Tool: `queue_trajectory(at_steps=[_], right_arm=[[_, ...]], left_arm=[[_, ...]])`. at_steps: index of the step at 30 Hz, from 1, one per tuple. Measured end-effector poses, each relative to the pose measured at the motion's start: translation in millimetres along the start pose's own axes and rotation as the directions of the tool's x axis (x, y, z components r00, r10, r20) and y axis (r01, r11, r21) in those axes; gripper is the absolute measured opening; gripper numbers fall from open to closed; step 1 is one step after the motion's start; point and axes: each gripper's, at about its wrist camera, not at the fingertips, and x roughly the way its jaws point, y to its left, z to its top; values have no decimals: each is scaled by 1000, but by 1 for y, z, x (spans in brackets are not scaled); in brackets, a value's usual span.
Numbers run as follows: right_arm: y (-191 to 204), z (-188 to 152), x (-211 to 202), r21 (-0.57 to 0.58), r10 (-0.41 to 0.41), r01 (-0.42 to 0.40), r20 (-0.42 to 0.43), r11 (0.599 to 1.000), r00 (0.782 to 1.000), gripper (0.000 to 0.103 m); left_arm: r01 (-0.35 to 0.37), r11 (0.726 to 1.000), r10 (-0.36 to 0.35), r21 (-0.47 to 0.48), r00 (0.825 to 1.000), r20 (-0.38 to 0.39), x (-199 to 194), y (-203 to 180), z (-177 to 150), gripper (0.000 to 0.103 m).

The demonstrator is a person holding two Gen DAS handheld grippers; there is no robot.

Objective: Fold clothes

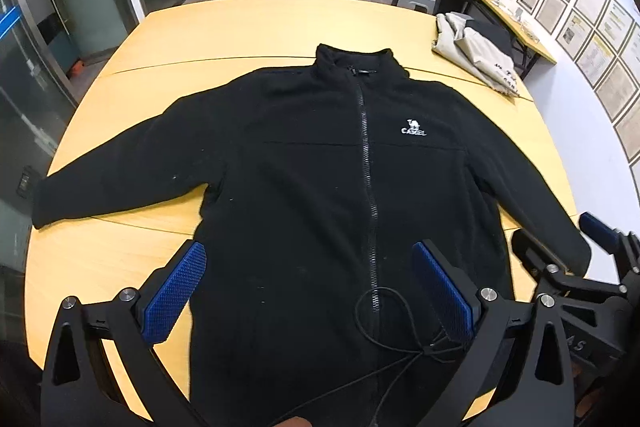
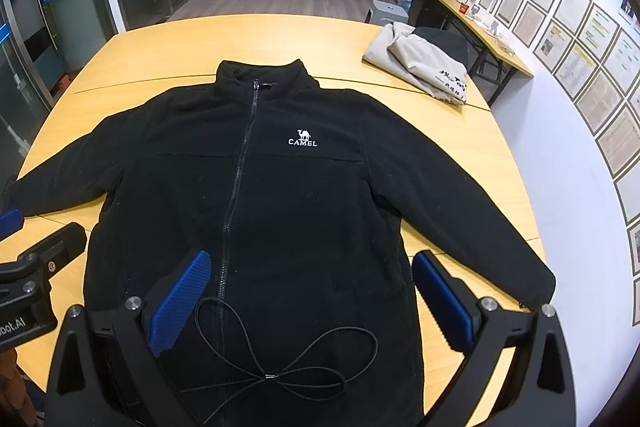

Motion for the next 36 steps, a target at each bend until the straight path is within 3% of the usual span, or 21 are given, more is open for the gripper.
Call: queue_trajectory(at_steps=[3, 5, 8, 16, 36], right_arm=[[-2, 0, 2, 13, -1, 1, -8, 1000, 1000, 102], [-6, 1, 4, 25, 12, -11, -16, 1000, 1000, 102], [-6, 1, 2, 10, -20, 20, 1, 1000, 1000, 103], [1, 0, -6, 14, -38, 38, 14, 999, 999, 103], [1, 0, -10, 2, -45, 45, 24, 999, 999, 103]], left_arm=[[1, 1000, -1, 9, 1000, -1, 0, -2, 5, 103], [57, 998, -57, -30, 998, 9, 3, 18, -1, 103], [7, 1000, -7, -4, 1000, 10, 2, 16, 0, 103], [-29, 1000, 29, -4, 999, 12, 1, 9, 3, 103], [-47, 999, 46, 14, 998, 31, -4, 8, 0, 103]])
